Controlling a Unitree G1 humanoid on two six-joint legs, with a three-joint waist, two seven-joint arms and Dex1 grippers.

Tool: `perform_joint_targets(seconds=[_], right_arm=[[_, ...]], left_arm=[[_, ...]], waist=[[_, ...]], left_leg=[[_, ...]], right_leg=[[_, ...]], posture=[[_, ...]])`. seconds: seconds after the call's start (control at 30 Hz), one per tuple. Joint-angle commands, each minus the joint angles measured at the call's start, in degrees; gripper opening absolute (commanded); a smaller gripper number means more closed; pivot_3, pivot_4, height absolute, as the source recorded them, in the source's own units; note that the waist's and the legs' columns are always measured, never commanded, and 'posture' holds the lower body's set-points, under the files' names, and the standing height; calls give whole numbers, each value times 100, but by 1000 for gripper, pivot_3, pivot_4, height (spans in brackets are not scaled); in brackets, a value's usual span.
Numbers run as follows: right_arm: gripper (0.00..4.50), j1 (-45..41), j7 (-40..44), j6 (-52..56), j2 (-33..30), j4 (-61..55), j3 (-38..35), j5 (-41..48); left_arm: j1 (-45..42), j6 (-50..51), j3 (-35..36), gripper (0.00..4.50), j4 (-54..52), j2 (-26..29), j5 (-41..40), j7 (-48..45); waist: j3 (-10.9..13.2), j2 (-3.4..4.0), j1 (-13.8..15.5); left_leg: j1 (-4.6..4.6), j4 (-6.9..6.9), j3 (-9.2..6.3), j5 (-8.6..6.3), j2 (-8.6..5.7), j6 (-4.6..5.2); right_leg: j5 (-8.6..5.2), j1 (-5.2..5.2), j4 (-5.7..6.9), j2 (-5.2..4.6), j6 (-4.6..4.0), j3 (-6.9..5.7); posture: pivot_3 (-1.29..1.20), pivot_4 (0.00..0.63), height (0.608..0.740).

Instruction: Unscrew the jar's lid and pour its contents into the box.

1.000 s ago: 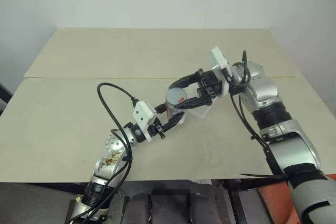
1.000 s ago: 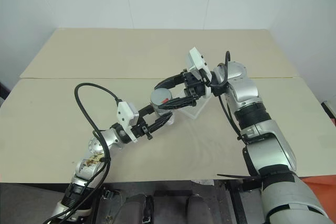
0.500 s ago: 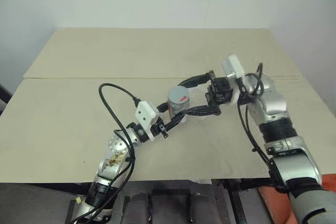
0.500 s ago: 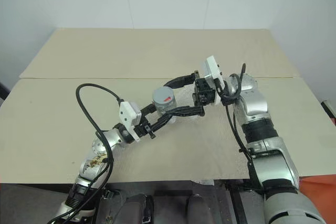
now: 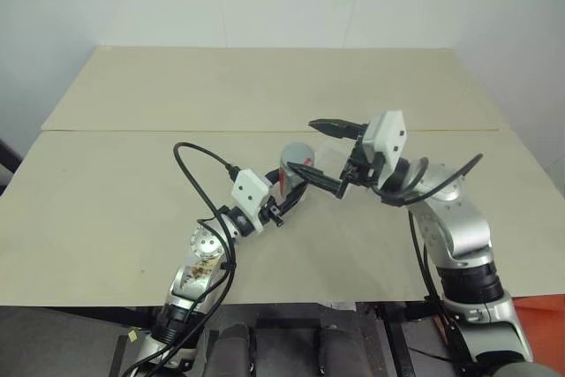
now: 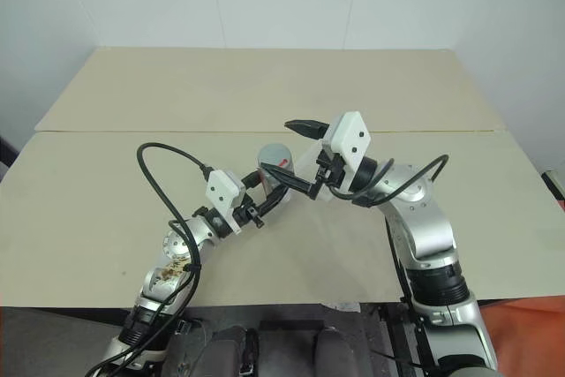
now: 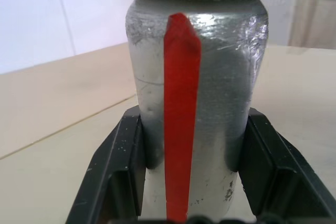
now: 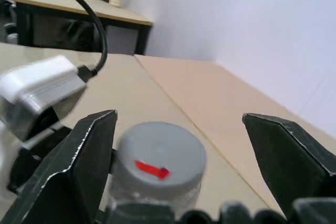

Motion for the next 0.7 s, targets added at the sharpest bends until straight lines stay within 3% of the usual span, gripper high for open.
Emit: perform_joint_targets(seconds=[0.03,0.33,0.7], right_arm=[[4461,35,-857,702,326,-857,11,130],[4461,300,-1428,895,490,-891,579,-515],[4461,271,-1696,876,768,-595,519,-691]], left_arm=[[-97,-191,44,2046,-35,-66,74,158],[-104,-215,47,2046,-32,-94,81,191],[-42,-229,57,2046,-89,-62,84,216]], waist=[[0,0,-11],[0,0,-19],[0,0,-20]], left_leg=[[0,0,0,0,-1,0],[0,1,2,0,-2,0],[0,1,1,0,-1,1]], right_leg=[[0,0,1,-1,0,1],[0,0,-1,1,0,0],[0,0,-1,4,0,0]], posture=[[0,150,740],[0,150,740],[0,150,740]])
